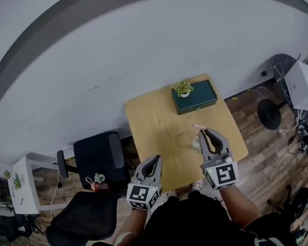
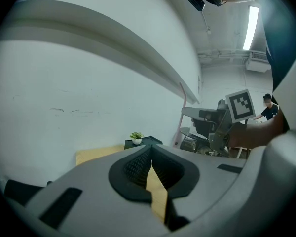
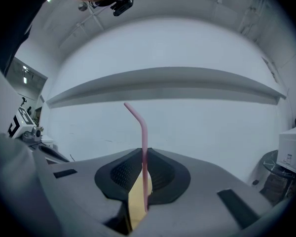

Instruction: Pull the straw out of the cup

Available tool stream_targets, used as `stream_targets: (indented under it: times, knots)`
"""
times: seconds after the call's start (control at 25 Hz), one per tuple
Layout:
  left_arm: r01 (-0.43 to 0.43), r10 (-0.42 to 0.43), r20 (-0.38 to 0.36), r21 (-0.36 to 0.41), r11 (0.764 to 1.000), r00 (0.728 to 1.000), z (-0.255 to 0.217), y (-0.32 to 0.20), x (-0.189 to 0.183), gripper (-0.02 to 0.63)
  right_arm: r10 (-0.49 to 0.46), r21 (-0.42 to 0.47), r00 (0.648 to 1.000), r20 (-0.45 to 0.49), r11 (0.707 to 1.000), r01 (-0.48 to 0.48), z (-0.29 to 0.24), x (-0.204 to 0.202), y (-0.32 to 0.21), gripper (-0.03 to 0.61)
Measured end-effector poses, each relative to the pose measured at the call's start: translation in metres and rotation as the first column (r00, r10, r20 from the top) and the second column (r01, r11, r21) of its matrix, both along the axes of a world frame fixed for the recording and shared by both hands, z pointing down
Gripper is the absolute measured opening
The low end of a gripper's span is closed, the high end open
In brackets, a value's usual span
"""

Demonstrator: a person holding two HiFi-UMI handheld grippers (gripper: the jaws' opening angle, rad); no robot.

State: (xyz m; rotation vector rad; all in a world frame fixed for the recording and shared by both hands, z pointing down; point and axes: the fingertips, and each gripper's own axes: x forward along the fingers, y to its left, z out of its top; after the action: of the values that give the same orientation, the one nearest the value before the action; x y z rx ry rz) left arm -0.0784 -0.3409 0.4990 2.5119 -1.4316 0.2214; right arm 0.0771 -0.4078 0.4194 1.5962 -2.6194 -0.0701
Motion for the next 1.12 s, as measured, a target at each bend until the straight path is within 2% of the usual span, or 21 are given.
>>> stream_targets:
  times: [0.6,0.8,1.0,1.12]
  knots:
    - [-0.018,0.019,-0.019,0.052,0.998,1.0,-0.024,-0.008,0.019,0.018,0.011,0.031,1.0,-0.017,0.999,-0.01,-0.027,0.011,0.006,0.044]
    - [-0.026,0.029,-0.025,0.095,0.995,0.999,-0.039,-0.014,0.028,0.02,0.002,0.049,1.0,-0.012,0.999,-0.001,-0.034,0.011,0.011,0.046]
    - [-0.022,0.026,-0.025,0.115,0.993,0.999,-0.046,-0.017,0.028,0.018,0.0,0.052,1.0,0.002,0.999,0.0,-0.037,0.012,0.014,0.046]
    - [-0.014,0.017,-0.028,0.113,0.994,0.999,-0.047,-0.014,0.026,0.018,-0.001,0.058,0.999,0.044,0.998,-0.002,-0.047,0.011,0.016,0.046]
